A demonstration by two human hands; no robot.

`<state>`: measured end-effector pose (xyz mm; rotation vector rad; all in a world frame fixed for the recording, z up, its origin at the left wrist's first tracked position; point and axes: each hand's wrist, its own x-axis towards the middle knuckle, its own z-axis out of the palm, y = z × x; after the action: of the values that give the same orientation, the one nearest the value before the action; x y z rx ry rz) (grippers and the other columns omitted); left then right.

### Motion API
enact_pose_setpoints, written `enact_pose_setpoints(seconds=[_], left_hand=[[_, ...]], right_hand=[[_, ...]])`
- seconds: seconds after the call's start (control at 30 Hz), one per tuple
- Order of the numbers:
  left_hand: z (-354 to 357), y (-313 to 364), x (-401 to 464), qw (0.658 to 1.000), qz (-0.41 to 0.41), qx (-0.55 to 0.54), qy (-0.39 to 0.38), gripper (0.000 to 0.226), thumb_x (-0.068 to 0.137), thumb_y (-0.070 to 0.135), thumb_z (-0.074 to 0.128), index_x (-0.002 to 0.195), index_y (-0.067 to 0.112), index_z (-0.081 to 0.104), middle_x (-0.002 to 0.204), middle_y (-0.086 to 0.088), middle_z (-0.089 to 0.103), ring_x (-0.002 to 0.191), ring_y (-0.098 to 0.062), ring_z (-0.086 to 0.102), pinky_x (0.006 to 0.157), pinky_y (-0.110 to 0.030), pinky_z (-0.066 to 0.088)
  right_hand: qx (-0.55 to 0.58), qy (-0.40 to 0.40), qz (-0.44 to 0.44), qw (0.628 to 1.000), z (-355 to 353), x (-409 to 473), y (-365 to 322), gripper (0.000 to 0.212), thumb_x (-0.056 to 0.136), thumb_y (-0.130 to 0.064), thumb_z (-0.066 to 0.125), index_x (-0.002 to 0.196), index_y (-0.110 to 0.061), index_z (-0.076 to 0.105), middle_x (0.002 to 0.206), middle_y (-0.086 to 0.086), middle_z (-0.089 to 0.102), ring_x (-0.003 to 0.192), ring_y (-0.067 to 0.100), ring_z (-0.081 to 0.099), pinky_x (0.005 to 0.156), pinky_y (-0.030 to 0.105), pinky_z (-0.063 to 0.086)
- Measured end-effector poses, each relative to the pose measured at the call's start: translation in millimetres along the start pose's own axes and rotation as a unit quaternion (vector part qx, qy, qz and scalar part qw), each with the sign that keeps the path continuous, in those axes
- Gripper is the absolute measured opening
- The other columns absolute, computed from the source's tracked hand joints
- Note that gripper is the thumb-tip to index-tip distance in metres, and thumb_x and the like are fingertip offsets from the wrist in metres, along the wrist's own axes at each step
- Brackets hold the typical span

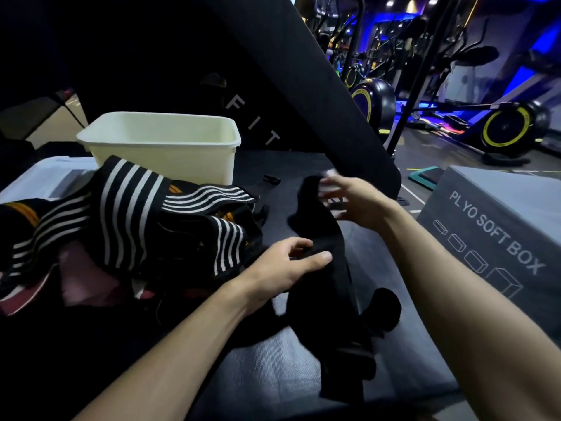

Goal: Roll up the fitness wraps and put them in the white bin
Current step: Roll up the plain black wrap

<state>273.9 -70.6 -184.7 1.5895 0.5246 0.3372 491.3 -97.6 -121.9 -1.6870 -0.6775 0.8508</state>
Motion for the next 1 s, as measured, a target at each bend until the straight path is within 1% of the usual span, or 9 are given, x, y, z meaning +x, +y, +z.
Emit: enact_pose_setpoints(seconds=[0.13,0.23,0.33,0.43,0.53,0.63,0.8,0.9,1.0], left_hand=[[1.2,6.5,-4.4,0.999,-0.014,0.029,-0.011,0.09,0.063,0.079,0.078,0.132,0.027,0.058,0.117,0.013,0.071,0.097,0.009,0.067,0.074,-0.014,0.051],[0.1,6.5,-3.9,0.999,-0.012,0.046,-0.011,0.085,0.063,0.074,0.082,0.129,0.027,0.059,0.114,0.014,0.073,0.1,0.007,0.069,0.091,-0.021,0.054],[-0.6,6.0,-3.4,0.998,-0.008,0.047,-0.041,0.075,0.067,0.064,0.082,0.129,0.027,0.062,0.118,0.011,0.074,0.109,-0.003,0.07,0.104,-0.035,0.053],[-1.2,4.7,-0.6,0.998,-0.015,0.031,-0.043,0.07,0.062,0.049,0.076,0.12,0.013,0.065,0.114,-0.006,0.073,0.103,-0.018,0.071,0.095,-0.049,0.058],[-1.7,6.3,-0.2,0.995,-0.022,-0.07,-0.06,0.077,0.063,0.031,0.061,0.127,-0.011,0.053,0.126,-0.026,0.062,0.091,-0.022,0.063,0.069,-0.041,0.06],[-0.4,6.4,-1.4,0.989,-0.022,-0.129,-0.061,0.084,0.059,0.024,0.056,0.134,-0.012,0.048,0.135,-0.023,0.059,0.089,-0.024,0.06,0.066,-0.039,0.055],[0.3,6.8,-4.9,0.983,-0.02,-0.167,-0.08,0.074,0.064,0.016,0.046,0.134,-0.008,0.047,0.139,-0.02,0.058,0.083,-0.025,0.063,0.062,-0.036,0.052],[-1.4,8.4,-6.3,0.974,-0.028,-0.207,-0.09,0.072,0.065,0.014,0.045,0.135,-0.005,0.049,0.14,-0.023,0.058,0.081,-0.028,0.061,0.06,-0.035,0.048],[-2.1,9.6,-5.0,0.975,-0.044,-0.2,-0.087,0.071,0.067,0.02,0.047,0.134,-0.003,0.054,0.139,-0.021,0.061,0.09,-0.03,0.06,0.067,-0.037,0.052]], right_hand=[[-0.111,-0.124,-0.022,0.986,3.6,-2.5,14.4,0.02,0.102,-0.017,0.06,0.117,-0.018,0.073,0.114,0.014,0.073,0.1,0.023,0.063,0.087,0.036,0.049],[-0.226,-0.118,-0.091,0.963,15.8,-6.3,24.9,0.022,0.094,-0.02,0.074,0.115,-0.013,0.075,0.107,0.01,0.077,0.098,0.019,0.069,0.091,0.033,0.055],[-0.316,-0.092,-0.104,0.939,30.3,-8.2,30.8,0.051,0.082,-0.038,0.084,0.124,-0.012,0.069,0.106,0.004,0.073,0.094,0.013,0.067,0.086,0.029,0.055],[-0.374,-0.079,-0.088,0.92,38.0,-3.4,28.8,0.058,0.079,-0.052,0.083,0.109,-0.004,0.069,0.088,-0.001,0.067,0.081,0.013,0.062,0.075,0.029,0.05],[-0.344,-0.107,-0.04,0.932,38.7,-3.7,23.4,0.063,0.083,-0.059,0.076,0.096,0.003,0.073,0.075,0.01,0.061,0.068,0.023,0.052,0.058,0.033,0.041],[-0.303,-0.129,0.004,0.944,30.6,-7.1,18.2,0.058,0.085,-0.06,0.073,0.096,-0.004,0.078,0.074,0.012,0.067,0.066,0.027,0.054,0.056,0.033,0.039],[-0.341,-0.117,0.094,0.928,26.5,-6.8,3.3,0.081,0.072,-0.078,0.07,0.099,-0.002,0.076,0.075,0.011,0.066,0.068,0.025,0.059,0.061,0.033,0.043],[-0.305,-0.148,0.131,0.931,24.3,-11.8,-5.5,0.061,0.091,-0.064,0.063,0.09,-0.004,0.073,0.072,0.012,0.065,0.059,0.02,0.058,0.057,0.028,0.042],[-0.229,-0.1,0.089,0.964,20.0,-9.2,-3.4,0.029,0.098,-0.027,0.067,0.103,0.0,0.074,0.08,0.013,0.063,0.064,0.017,0.057,0.059,0.027,0.049]])
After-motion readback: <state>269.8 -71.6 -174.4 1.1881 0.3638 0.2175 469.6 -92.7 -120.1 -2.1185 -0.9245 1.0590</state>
